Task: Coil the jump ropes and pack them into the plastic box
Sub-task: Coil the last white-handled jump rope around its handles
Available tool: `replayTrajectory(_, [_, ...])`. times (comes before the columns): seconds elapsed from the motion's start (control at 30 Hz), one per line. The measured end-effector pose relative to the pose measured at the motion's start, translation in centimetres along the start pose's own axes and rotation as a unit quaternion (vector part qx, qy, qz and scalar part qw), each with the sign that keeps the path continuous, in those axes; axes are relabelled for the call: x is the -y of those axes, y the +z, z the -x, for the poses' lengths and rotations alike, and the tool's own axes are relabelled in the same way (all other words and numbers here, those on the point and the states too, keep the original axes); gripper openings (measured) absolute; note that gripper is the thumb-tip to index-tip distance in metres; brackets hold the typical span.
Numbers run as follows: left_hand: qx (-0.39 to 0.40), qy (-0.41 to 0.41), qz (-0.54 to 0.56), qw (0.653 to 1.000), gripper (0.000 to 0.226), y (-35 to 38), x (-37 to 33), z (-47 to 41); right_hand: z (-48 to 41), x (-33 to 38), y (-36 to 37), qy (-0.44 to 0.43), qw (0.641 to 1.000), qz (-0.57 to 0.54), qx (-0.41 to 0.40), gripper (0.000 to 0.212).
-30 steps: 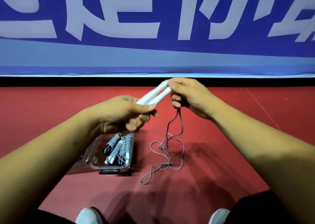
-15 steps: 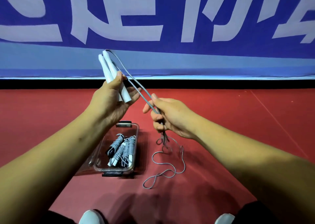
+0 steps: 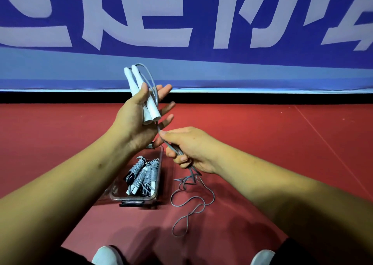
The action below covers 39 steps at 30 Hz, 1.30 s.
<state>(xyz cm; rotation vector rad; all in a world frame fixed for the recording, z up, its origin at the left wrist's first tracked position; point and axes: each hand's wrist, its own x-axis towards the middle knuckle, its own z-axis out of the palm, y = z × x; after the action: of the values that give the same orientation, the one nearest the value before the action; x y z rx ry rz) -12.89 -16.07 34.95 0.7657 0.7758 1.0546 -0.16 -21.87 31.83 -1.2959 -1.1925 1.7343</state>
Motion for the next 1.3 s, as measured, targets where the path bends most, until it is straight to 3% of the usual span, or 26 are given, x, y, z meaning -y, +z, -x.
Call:
replayTrajectory(0.1, [0.018, -0.010, 0.011, 1.000, 0.034, 0.5, 0.1, 0.3, 0.2, 0.3, 0.4, 0.009, 1.000, 0.009, -0.006, 0.029])
replayTrajectory(0.2, [-0.005, 0.044, 0.008, 0.999, 0.024, 0.6, -0.3, -0.2, 0.4, 0.2, 0.4, 0.008, 0.998, 0.064, -0.006, 0.034])
replayTrajectory(0.3, [-0.031, 0.119, -0.092, 0.988, 0.015, -0.5, -0.9, -1.6, 0.7, 0.2, 0.3, 0.015, 0.997, 0.074, 0.026, 0.024])
replayTrajectory(0.4, [-0.077, 0.134, -0.195, 0.969, 0.017, -2.2, -1.1, -2.5, 1.1, 1.1, 0.0, 0.009, 0.981, 0.194, 0.005, 0.013])
replayTrajectory(0.47, [-0.115, 0.136, -0.299, 0.938, 0.011, -3.3, -1.1, -2.8, 1.4, 1.8, -0.7, -0.022, 0.945, 0.325, -0.028, 0.013])
replayTrajectory(0.53, [-0.135, 0.145, -0.426, 0.883, 0.009, -4.2, -1.1, -3.1, 1.6, 2.4, -1.7, -0.075, 0.911, 0.402, -0.051, 0.019])
replayTrajectory(0.63, [-0.103, 0.112, -0.579, 0.801, 0.009, -4.3, -0.8, -2.7, 1.6, 3.4, -3.6, -0.150, 0.862, 0.473, -0.100, 0.012])
replayTrajectory(0.77, [0.032, -0.020, -0.622, 0.782, 0.003, -3.1, -0.6, -1.3, 1.2, 4.5, -6.2, -0.183, 0.811, 0.531, -0.164, 0.016])
replayTrajectory(0.87, [0.118, -0.116, -0.536, 0.828, 0.007, -2.8, -0.8, -0.7, 1.3, 4.3, -8.0, -0.179, 0.854, 0.474, -0.118, 0.026])
replayTrajectory(0.97, [0.136, -0.164, -0.440, 0.872, 0.011, -2.7, -1.1, -0.3, 1.3, 4.1, -9.6, -0.184, 0.862, 0.458, -0.119, 0.027])
replayTrajectory(1.07, [0.204, -0.238, -0.353, 0.882, 0.044, -2.6, -1.5, 0.1, 1.4, 4.2, -10.7, -0.178, 0.861, 0.458, -0.128, 0.029])
replayTrajectory(1.13, [0.223, -0.249, -0.343, 0.878, 0.055, -2.5, -1.7, 0.2, 1.4, 4.0, -11.4, -0.165, 0.866, 0.455, -0.127, 0.027])
replayTrajectory(1.2, [0.213, -0.223, -0.396, 0.865, 0.046, -2.8, -1.7, 0.1, 1.5, 3.7, -12.1, -0.144, 0.877, 0.446, -0.110, 0.025])
replayTrajectory(1.23, [0.201, -0.202, -0.451, 0.845, 0.039, -3.0, -1.6, -0.1, 1.5, 3.5, -12.4, -0.130, 0.883, 0.441, -0.099, 0.023])
replayTrajectory(1.3, [0.157, -0.166, -0.602, 0.765, 0.028, -3.4, -1.3, -0.5, 1.4, 3.3, -12.5, -0.116, 0.882, 0.451, -0.075, 0.016])
